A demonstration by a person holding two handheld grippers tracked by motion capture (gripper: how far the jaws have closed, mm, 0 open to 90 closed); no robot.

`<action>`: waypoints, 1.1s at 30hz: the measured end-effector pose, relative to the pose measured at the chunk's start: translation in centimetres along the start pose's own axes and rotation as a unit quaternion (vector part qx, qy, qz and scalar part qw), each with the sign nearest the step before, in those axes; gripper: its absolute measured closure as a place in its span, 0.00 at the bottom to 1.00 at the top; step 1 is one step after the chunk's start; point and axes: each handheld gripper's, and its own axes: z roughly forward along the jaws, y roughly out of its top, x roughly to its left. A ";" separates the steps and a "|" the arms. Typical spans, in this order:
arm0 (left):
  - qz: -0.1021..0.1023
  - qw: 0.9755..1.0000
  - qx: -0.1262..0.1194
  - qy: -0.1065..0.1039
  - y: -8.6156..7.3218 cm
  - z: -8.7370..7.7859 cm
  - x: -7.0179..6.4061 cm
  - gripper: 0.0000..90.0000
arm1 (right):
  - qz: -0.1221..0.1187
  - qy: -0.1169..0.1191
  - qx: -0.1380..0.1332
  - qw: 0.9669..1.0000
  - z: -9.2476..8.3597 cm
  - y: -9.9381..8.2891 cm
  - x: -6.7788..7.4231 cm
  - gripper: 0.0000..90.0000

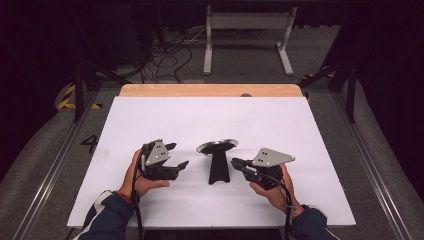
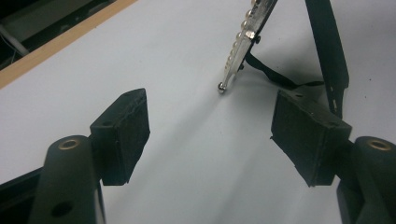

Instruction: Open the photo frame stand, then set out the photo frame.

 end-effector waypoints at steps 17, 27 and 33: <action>-0.005 1.000 0.010 -0.004 -0.4 0.7 0.3 0.34 | -0.012 0.008 0.002 1.000 0.9 0.2 1.5 0.99; -0.010 1.000 0.009 -0.017 0.4 4.4 0.2 0.38 | -0.014 0.001 0.014 1.000 2.8 0.1 3.0 1.00; -0.025 0.999 0.004 -0.020 0.9 6.2 0.0 0.50 | -0.017 -0.009 0.022 1.000 4.1 -0.1 4.5 1.00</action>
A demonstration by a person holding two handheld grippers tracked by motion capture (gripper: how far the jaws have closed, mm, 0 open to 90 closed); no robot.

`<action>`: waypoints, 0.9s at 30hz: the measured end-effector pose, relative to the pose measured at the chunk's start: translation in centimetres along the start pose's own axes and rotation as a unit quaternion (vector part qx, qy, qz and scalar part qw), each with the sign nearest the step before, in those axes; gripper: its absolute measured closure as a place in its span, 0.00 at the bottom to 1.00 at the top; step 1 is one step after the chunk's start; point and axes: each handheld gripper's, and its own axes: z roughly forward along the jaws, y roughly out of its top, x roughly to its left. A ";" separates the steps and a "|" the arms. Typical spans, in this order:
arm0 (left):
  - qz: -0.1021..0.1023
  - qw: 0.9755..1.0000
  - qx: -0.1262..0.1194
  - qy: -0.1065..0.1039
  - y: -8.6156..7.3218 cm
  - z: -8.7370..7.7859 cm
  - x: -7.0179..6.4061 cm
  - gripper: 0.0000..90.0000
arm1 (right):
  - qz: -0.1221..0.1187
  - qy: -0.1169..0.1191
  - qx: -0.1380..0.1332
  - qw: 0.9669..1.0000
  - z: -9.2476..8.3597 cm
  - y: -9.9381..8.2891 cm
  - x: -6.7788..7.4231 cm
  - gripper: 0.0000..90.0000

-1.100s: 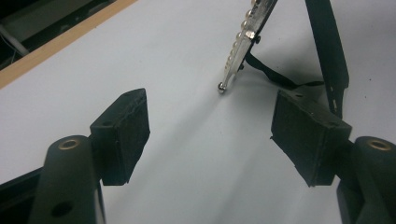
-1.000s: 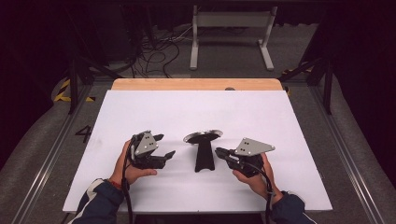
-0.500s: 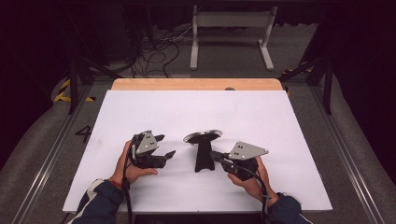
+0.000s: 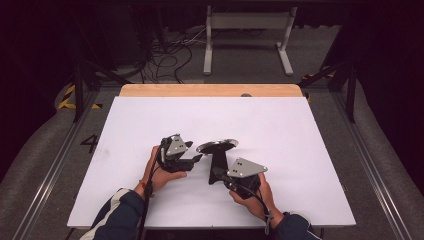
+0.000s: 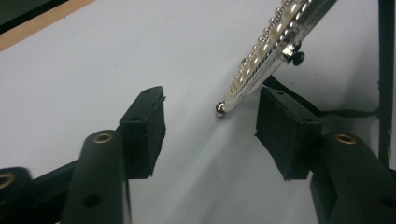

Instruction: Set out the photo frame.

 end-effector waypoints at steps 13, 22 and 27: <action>0.024 0.999 -0.024 -0.019 0.7 -0.6 -0.6 0.68 | -0.001 -0.011 0.016 1.000 2.5 -0.3 2.2 1.00; 0.041 0.998 -0.030 -0.027 0.9 -1.2 -1.1 0.79 | 0.014 -0.027 0.040 0.999 3.0 -1.1 1.7 0.97; 0.044 0.998 -0.029 -0.025 0.9 -1.4 -1.1 0.82 | 0.015 -0.025 0.040 0.999 2.9 -1.2 1.5 0.98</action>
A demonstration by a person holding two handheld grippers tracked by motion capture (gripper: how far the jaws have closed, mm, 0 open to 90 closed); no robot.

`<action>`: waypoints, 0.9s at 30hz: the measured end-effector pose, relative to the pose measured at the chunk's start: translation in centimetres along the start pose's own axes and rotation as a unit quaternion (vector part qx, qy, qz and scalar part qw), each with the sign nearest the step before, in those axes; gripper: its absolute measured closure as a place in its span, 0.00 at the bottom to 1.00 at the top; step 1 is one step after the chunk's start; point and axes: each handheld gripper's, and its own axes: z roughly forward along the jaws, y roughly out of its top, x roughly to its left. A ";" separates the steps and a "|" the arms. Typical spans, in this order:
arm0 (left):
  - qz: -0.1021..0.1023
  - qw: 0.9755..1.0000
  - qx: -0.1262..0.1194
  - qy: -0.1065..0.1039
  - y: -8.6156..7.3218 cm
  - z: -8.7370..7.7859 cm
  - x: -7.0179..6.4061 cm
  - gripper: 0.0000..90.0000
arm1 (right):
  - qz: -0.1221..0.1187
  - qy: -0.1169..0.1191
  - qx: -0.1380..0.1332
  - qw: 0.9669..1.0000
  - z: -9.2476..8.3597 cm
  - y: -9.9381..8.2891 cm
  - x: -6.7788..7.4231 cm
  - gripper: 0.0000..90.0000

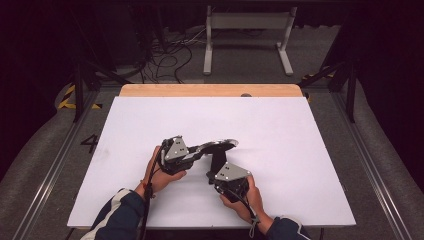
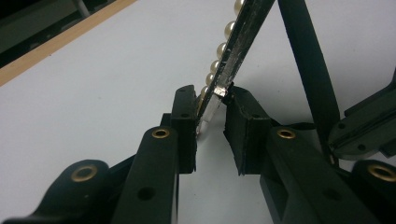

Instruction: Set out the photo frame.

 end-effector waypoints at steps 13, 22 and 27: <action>0.016 1.000 0.012 0.013 0.2 -0.4 -0.6 0.84 | 0.001 0.010 -0.012 1.000 1.2 0.0 0.8 0.97; 0.019 1.000 0.014 0.012 0.2 -0.4 -0.8 0.84 | -0.014 -0.008 0.005 1.000 1.4 -0.2 1.1 1.00; 0.019 1.000 0.014 0.012 0.2 -0.4 -0.9 0.84 | -0.014 -0.013 0.009 1.000 1.2 -0.2 1.1 1.00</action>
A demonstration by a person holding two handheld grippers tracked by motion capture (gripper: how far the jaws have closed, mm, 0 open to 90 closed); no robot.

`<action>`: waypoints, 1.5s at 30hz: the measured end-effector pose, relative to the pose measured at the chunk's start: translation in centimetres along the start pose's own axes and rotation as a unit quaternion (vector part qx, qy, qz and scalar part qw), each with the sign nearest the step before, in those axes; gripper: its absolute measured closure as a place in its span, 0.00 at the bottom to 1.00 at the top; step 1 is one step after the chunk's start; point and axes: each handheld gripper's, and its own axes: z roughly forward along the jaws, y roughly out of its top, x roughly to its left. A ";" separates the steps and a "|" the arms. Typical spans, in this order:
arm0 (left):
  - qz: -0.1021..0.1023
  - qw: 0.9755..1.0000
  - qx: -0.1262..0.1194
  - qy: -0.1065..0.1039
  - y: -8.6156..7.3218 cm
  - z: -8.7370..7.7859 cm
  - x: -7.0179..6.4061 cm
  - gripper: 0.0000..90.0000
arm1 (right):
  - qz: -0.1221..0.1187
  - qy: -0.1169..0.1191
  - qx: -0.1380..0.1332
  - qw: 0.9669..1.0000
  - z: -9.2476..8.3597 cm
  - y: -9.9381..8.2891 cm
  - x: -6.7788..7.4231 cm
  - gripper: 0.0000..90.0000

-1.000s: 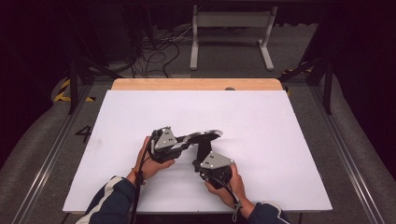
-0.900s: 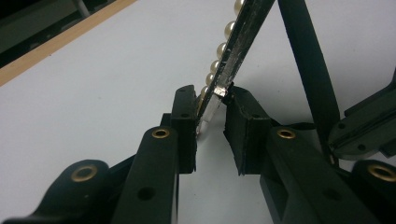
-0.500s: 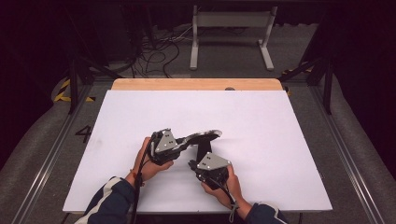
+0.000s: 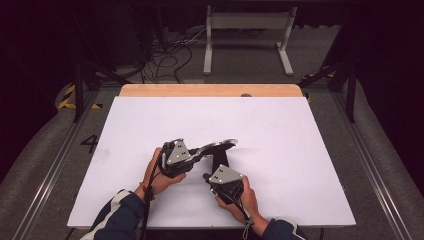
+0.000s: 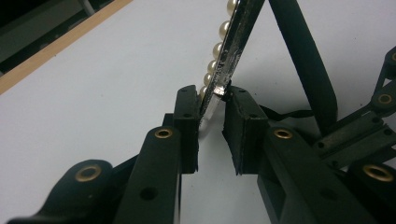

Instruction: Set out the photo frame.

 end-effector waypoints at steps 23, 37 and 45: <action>-0.004 1.000 0.008 0.011 -0.1 1.6 -0.8 0.71 | 0.015 -0.016 0.013 1.000 0.4 -0.3 0.4 1.00; 0.005 1.000 -0.006 0.005 0.1 0.5 -0.9 0.83 | 0.032 -0.006 0.021 0.999 -0.2 -0.7 -0.6 1.00; 0.014 1.000 0.002 0.000 0.3 0.3 -1.2 0.83 | 0.028 0.001 0.023 0.999 -0.4 -0.9 -1.1 1.00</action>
